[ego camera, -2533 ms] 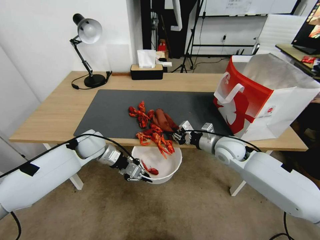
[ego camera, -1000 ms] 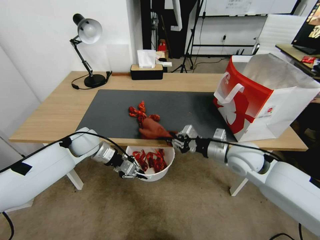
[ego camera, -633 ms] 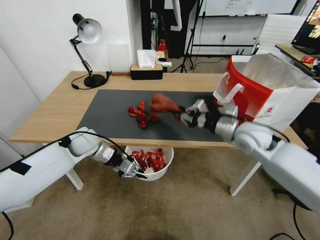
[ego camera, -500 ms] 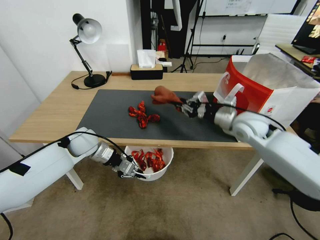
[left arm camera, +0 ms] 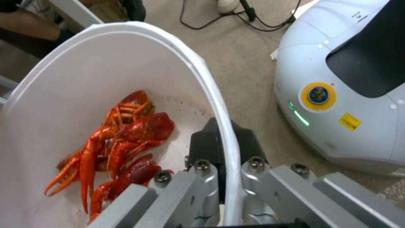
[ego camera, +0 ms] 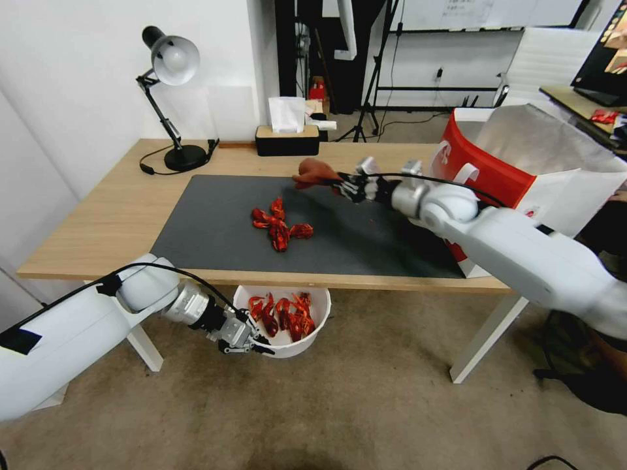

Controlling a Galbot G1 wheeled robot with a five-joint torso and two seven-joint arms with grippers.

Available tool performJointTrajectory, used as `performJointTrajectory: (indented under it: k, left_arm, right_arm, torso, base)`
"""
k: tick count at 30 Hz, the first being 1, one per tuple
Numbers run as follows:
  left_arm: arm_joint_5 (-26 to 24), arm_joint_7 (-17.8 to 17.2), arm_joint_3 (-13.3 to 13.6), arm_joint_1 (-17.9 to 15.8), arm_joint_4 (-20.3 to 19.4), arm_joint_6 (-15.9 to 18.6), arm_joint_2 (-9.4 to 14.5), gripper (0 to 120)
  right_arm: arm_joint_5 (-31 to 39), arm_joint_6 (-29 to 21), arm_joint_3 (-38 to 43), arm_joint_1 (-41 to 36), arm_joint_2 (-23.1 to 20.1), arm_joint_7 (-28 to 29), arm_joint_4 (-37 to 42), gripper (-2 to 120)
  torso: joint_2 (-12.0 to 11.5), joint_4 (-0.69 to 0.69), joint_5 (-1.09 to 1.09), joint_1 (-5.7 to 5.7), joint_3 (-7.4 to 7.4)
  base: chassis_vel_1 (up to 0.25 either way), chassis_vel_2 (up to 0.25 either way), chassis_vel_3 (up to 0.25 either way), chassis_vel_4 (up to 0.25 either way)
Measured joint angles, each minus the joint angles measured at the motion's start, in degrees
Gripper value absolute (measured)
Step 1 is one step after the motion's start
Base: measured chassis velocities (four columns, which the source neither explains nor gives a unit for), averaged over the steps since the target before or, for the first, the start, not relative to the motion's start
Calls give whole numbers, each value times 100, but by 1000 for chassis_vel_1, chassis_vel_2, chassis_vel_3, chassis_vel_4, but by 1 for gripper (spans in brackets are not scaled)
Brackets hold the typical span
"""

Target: Sweep shrimp from table into container with towel, then put container into takeout bag.

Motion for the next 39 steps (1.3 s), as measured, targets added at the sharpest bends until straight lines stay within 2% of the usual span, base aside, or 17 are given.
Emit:
performJointTrajectory:
  k: [2,3,6,7,9,14,17,25,39]
  left_arm:
    - [0,9,-100,84,-34,-25,41,0]
    - [0,9,-100,84,-34,-25,41,0]
    - [-2,22,-250,214,-67,-72,80,0]
    - [-2,22,-250,214,-67,-72,80,0]
    - [-7,40,-377,340,-80,-122,124,0]
    - [-16,57,-505,471,-87,-173,171,0]
    - [-22,69,-578,538,-94,-206,197,0]
    - [-28,74,-589,557,-93,-222,190,0]
    - [-13,76,-503,500,-34,-208,67,0]
  right_arm:
    - [23,140,-348,249,342,-75,-499,10]
    - [23,140,-348,249,342,-75,-499,10]
    - [23,329,-675,436,733,-198,-1038,10]
    - [23,329,-675,436,733,-198,-1038,10]
    - [20,451,-845,523,1051,-313,-1441,10]
    - [-63,578,-1003,604,1436,-510,-1932,10]
    - [-178,765,-1177,640,1791,-741,-2488,10]
    - [-249,844,-1371,543,1877,-810,-2549,10]
    - [-142,708,-1543,213,1406,-461,-1348,10]
  torso:
    - [0,4,0,0,0]
    - [0,4,0,0,0]
    - [0,2,1,0,0]
    - [0,2,1,0,0]
    - [0,-1,0,0,0]
    - [0,2,0,0,0]
    - [0,3,1,-1,0]
    - [0,0,1,-1,-1]
    - [0,2,2,-1,-2]
  base:
    - [0,0,0,0]
    - [0,0,0,0]
    - [0,0,0,0]
    - [0,0,0,0]
    - [0,0,0,0]
    - [0,0,0,0]
    - [0,0,0,0]
    - [0,0,0,0]
    - [0,0,0,0]
